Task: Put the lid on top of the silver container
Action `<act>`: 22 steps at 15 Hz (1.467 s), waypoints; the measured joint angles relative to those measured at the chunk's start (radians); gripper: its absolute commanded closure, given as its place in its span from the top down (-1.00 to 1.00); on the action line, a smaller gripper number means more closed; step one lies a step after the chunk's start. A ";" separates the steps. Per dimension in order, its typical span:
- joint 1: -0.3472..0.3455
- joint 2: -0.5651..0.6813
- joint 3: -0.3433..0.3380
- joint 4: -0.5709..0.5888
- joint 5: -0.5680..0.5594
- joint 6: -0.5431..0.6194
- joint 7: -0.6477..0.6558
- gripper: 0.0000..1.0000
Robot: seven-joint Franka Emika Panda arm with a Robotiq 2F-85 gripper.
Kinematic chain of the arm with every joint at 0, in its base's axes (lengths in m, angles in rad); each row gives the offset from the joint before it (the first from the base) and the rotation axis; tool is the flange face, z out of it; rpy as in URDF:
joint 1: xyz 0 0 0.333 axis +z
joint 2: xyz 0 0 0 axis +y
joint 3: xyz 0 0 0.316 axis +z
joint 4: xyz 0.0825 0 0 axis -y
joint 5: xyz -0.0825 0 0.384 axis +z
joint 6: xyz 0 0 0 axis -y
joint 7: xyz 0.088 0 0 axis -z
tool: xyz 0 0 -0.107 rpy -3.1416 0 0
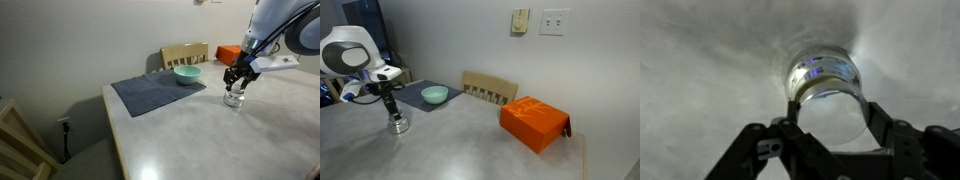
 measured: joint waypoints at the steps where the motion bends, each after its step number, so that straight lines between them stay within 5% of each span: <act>1: 0.000 0.000 0.000 0.000 0.000 0.000 0.000 -0.13; 21: -0.001 0.000 0.000 -0.018 0.000 0.008 0.000 -0.13; 22: -0.001 0.000 0.000 -0.019 0.000 0.010 0.000 0.61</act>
